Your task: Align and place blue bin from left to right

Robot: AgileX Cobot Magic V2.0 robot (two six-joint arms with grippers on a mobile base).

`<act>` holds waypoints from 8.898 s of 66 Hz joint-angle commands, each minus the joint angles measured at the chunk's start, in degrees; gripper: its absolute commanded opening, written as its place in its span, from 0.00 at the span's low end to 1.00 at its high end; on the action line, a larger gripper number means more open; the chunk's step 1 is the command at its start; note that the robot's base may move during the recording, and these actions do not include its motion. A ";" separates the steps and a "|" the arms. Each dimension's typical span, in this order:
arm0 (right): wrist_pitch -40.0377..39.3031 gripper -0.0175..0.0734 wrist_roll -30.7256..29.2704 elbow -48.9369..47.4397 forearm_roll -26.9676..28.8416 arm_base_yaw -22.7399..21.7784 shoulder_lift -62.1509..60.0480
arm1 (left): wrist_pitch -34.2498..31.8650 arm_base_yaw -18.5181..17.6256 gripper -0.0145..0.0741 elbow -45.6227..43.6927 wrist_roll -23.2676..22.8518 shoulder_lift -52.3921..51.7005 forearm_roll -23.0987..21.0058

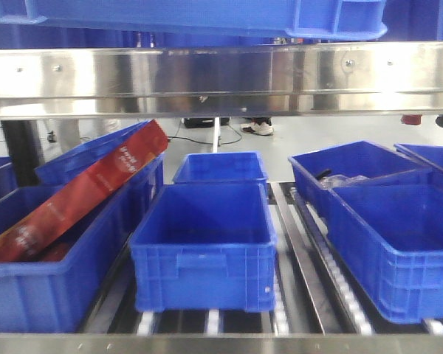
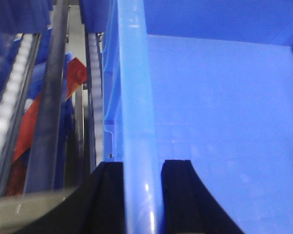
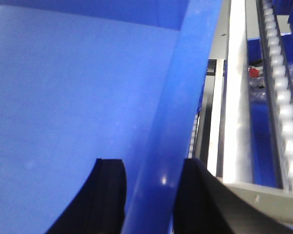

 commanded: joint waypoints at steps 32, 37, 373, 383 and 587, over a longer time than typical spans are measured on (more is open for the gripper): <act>-5.13 0.12 1.06 -0.75 -0.11 -0.14 -0.28 | -20.68 -0.66 0.04 -1.35 0.11 -1.85 -4.21; -5.13 0.12 1.06 -0.75 -0.11 -0.14 -0.28 | -20.68 -0.66 0.04 -1.35 0.11 -1.85 -4.21; -29.26 0.12 -3.57 81.85 -8.69 -1.95 -75.42 | -35.48 2.34 0.04 84.91 4.48 -73.93 0.16; -32.87 0.12 -3.57 89.39 -9.07 -1.95 -84.54 | -35.48 2.34 0.04 90.47 4.48 -80.89 0.17; -49.09 0.12 -9.31 111.20 0.98 -21.15 -94.12 | -53.77 19.36 0.04 114.77 10.04 -93.07 -5.71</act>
